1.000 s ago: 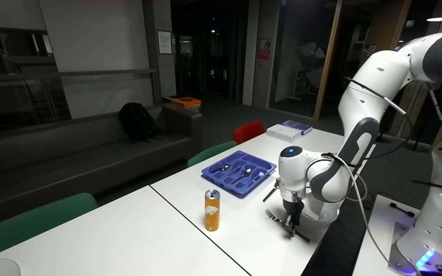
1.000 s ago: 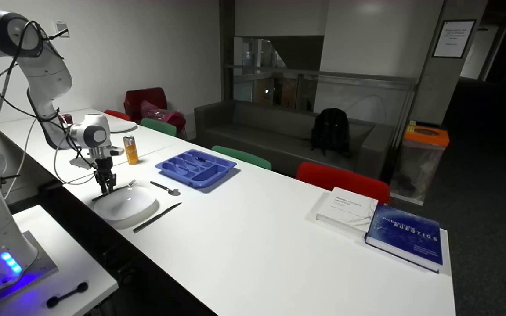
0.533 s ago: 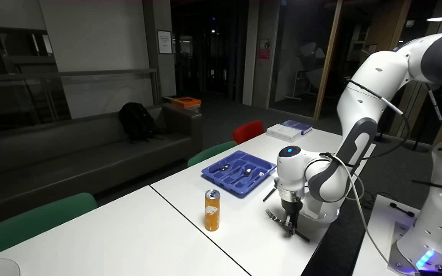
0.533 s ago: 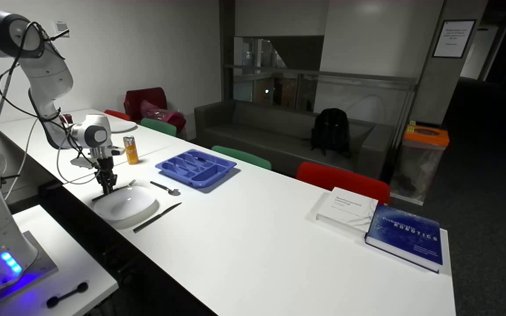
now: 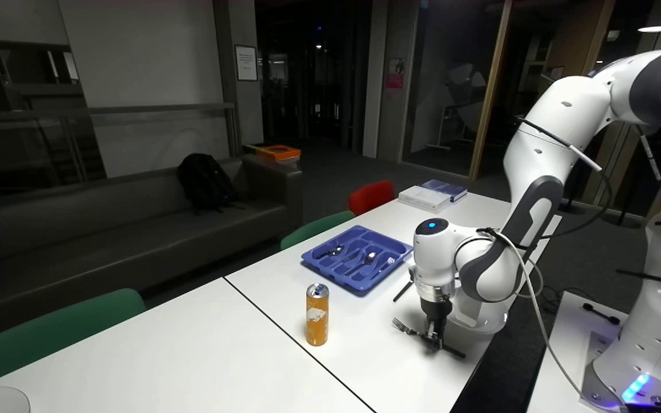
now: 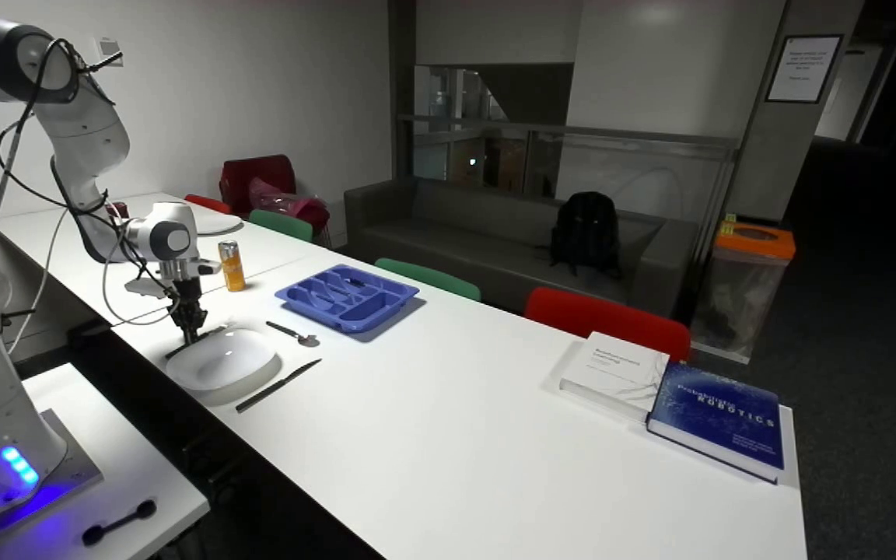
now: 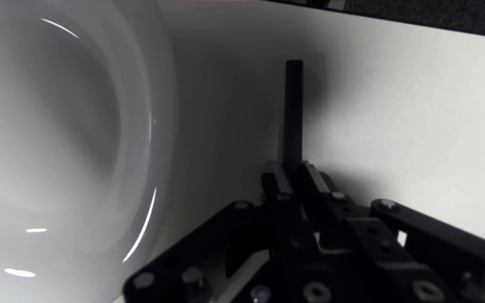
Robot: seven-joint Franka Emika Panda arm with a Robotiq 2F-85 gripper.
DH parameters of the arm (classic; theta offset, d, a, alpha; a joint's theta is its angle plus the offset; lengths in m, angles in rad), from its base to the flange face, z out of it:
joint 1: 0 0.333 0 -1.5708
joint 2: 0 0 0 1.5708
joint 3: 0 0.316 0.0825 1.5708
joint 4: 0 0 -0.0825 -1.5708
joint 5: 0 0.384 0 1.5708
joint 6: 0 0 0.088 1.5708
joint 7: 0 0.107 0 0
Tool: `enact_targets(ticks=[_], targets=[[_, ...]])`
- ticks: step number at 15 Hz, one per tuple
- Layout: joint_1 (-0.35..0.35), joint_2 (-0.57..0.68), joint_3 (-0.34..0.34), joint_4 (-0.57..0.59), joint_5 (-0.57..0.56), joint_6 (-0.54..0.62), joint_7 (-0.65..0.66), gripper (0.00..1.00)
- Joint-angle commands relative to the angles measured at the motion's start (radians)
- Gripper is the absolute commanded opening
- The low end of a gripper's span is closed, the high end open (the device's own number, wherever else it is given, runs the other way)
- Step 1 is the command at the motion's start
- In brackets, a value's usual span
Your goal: Put the fork on the tray
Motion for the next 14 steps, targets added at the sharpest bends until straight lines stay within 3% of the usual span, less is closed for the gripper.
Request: enact_targets(ticks=[1, 7, 10, 12, 14], targets=[[0.010, -0.065, 0.031, 0.001, 0.040, -0.104, -0.008, 0.03], [0.030, -0.334, 0.130, -0.041, 0.141, -0.222, 0.106, 0.03], [0.018, -0.485, 0.179, -0.004, 0.123, -0.431, 0.164, 0.03], [-0.006, -0.578, 0.188, 0.013, 0.191, -0.512, 0.178, 0.03], [-0.029, -0.628, 0.169, 0.034, 0.295, -0.517, 0.175, 0.03]])
